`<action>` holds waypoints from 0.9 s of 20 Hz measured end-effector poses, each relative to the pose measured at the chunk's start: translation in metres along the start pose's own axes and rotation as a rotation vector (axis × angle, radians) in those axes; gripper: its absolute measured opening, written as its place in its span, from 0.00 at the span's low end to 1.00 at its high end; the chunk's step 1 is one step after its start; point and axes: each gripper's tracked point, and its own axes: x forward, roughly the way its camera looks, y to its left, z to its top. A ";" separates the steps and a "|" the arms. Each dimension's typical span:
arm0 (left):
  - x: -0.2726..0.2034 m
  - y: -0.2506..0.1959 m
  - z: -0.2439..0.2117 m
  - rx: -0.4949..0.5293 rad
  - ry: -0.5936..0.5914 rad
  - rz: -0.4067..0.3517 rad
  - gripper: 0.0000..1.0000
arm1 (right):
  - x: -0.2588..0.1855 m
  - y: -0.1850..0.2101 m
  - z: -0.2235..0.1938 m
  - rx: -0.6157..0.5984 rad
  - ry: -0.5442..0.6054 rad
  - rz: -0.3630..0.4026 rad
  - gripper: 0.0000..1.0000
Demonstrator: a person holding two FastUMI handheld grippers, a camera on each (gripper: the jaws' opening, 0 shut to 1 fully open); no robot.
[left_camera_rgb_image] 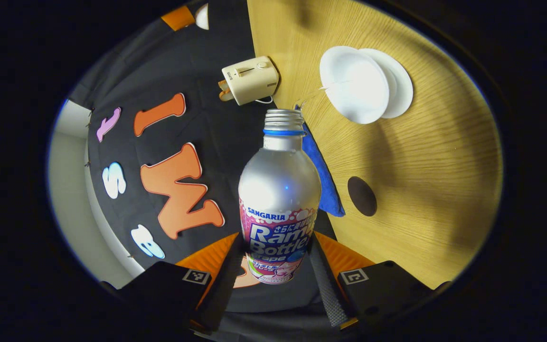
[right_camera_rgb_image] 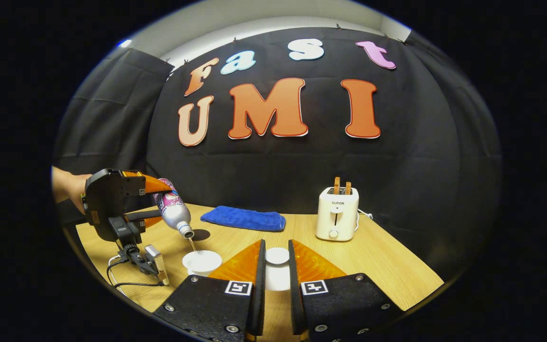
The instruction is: Open the teacup lid with one hand, grasp the water bottle and pour water into the teacup with the other hand; after pouring, place the water bottle on the coaster and then close the teacup lid.
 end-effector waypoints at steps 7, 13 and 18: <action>0.001 0.020 -0.005 0.060 0.006 0.032 0.82 | -0.001 0.001 0.003 -0.008 -0.004 0.002 0.23; 0.001 0.048 -0.012 0.105 0.013 0.074 0.82 | 0.000 0.003 0.009 -0.015 -0.012 0.005 0.23; 0.002 0.060 -0.010 0.145 0.010 0.101 0.82 | 0.001 0.004 0.011 -0.013 -0.016 0.010 0.23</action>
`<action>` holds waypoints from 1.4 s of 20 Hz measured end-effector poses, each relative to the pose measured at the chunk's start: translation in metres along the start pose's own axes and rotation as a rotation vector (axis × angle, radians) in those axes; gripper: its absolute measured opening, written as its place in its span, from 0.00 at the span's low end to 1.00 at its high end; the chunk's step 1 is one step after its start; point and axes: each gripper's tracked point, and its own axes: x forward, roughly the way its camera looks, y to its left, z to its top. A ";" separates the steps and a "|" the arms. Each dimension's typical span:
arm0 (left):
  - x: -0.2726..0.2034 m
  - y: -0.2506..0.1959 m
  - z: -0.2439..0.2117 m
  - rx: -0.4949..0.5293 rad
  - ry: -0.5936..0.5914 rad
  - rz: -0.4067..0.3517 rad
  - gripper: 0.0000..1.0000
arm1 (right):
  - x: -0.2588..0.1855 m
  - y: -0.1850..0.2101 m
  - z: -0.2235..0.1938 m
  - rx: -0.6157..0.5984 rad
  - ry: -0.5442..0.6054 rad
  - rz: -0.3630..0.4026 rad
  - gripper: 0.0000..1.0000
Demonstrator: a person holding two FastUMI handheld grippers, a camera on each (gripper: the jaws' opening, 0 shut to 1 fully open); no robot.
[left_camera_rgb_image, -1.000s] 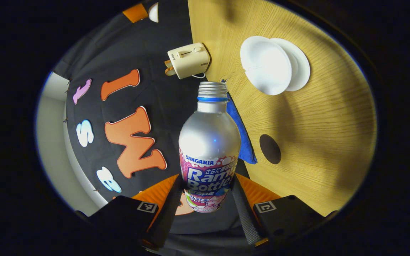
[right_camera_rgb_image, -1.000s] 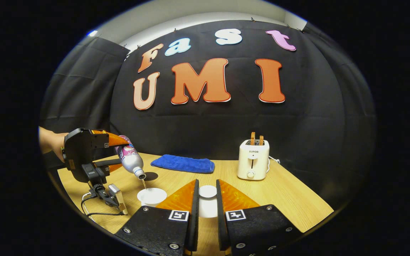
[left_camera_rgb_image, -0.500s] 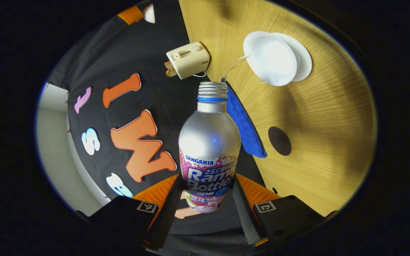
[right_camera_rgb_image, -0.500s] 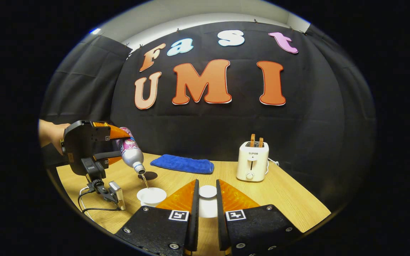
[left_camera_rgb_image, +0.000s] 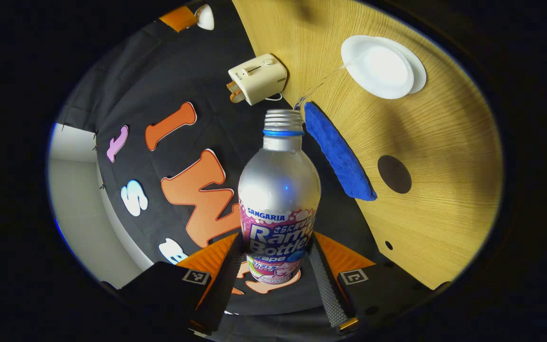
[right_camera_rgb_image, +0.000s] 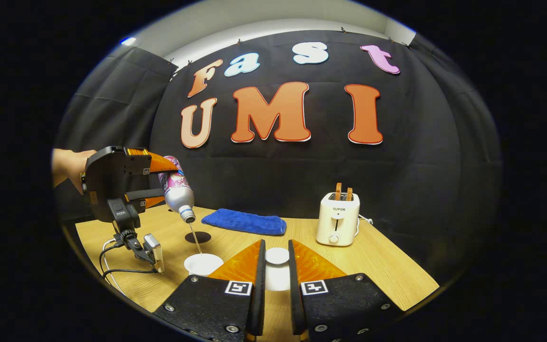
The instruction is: Open the teacup lid with one hand, grasp the water bottle and pour water into the teacup with the other hand; after pouring, place the water bottle on the coaster and then close the teacup lid.
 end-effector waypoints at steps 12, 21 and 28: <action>0.003 -0.015 0.027 0.112 -0.043 0.010 0.82 | 0.002 0.004 -0.009 -0.003 0.012 0.014 0.23; 0.002 -0.020 0.039 0.143 -0.070 0.034 0.82 | 0.005 0.011 -0.010 -0.010 0.025 0.021 0.23; 0.000 -0.016 0.034 0.007 -0.082 0.086 0.87 | 0.009 0.019 -0.010 -0.009 0.036 0.030 0.23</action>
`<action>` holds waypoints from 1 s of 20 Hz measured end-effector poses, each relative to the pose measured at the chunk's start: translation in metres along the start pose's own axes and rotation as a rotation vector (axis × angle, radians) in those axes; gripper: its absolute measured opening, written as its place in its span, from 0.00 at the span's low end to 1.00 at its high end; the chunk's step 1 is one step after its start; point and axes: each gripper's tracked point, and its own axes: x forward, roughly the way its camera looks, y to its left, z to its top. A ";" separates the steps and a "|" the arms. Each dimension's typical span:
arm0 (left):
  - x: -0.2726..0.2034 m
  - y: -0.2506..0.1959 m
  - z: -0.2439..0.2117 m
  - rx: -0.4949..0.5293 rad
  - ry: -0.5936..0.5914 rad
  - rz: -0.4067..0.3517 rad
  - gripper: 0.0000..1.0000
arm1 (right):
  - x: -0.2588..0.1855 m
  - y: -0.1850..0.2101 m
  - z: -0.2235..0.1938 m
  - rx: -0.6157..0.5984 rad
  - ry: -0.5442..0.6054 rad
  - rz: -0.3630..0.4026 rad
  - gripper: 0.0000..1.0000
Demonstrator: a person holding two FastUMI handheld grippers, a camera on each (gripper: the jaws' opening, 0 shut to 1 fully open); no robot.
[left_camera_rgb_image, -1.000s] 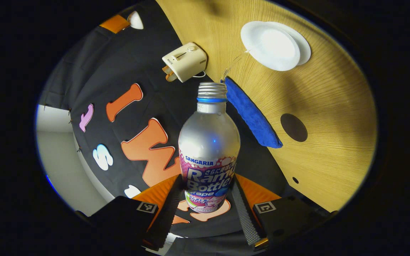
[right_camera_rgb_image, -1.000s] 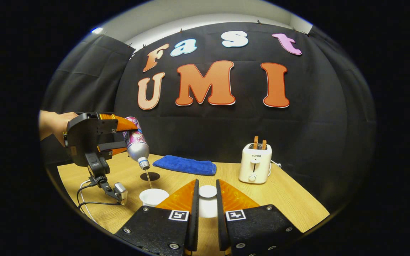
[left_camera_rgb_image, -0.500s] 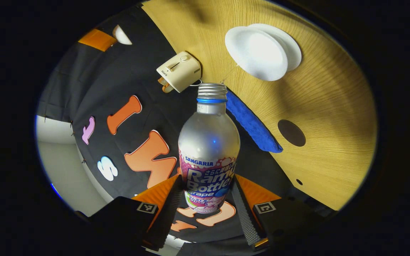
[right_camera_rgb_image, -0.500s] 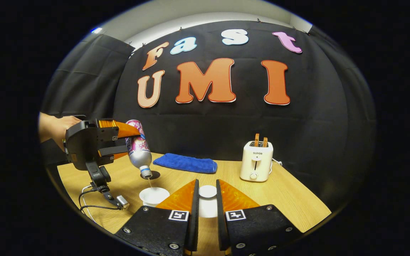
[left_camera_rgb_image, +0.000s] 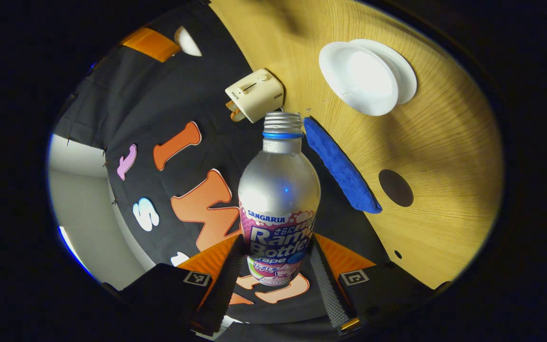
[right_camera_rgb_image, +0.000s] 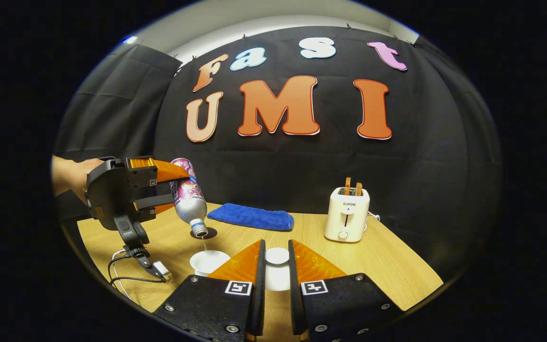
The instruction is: Open the teacup lid with one hand, grasp the water bottle and pour water into the teacup with the other hand; after pouring, place the water bottle on the coaster and then close the teacup lid.
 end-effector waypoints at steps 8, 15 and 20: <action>-0.004 0.001 -0.030 -0.318 0.047 0.044 0.84 | 0.010 0.016 0.003 -0.007 0.019 0.024 0.23; -0.006 0.026 -0.062 -0.768 0.101 0.187 0.87 | 0.023 0.035 0.020 -0.026 0.007 0.051 0.23; 0.005 0.031 -0.070 -1.063 0.121 0.261 0.83 | 0.031 0.049 0.032 -0.015 -0.015 0.074 0.23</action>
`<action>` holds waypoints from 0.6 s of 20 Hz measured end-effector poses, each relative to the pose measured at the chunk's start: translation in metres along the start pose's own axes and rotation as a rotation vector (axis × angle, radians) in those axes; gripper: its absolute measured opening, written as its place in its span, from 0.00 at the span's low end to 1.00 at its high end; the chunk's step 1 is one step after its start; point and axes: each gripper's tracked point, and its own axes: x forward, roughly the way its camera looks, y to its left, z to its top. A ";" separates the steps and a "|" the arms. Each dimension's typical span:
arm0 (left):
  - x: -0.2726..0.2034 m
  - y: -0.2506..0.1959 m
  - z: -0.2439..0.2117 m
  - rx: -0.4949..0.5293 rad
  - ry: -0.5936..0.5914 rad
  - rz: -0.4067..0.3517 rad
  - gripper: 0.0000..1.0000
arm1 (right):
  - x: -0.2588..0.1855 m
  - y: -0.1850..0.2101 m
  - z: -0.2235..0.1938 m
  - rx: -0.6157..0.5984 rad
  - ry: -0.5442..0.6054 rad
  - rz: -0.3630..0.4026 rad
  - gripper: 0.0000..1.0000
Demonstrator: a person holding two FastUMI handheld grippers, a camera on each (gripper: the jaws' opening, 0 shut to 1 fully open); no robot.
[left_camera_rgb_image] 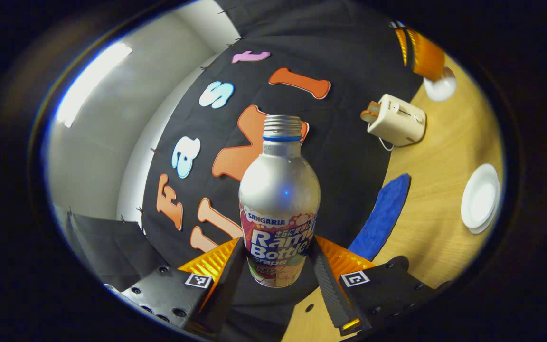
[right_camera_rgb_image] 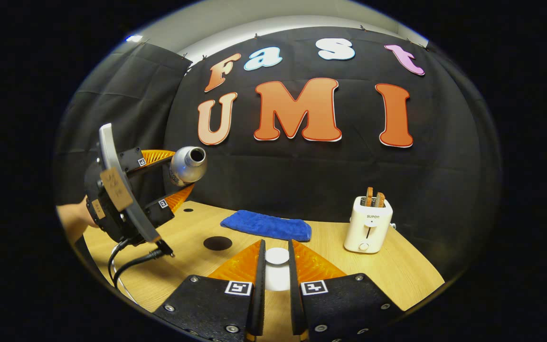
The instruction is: Open the teacup lid with one hand, grasp the water bottle and pour water into the teacup with the other hand; after pouring, place the water bottle on the coaster and then close the teacup lid.
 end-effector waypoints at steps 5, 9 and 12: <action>0.005 0.005 -0.012 -0.321 0.026 0.038 0.83 | 0.009 0.007 0.006 -0.006 -0.012 0.011 0.23; 0.015 0.001 -0.029 -0.636 0.088 0.024 0.83 | 0.019 0.010 0.003 0.002 -0.008 0.017 0.23; 0.030 -0.005 -0.056 -0.817 0.140 0.004 0.83 | 0.024 0.013 0.001 0.001 -0.002 0.021 0.23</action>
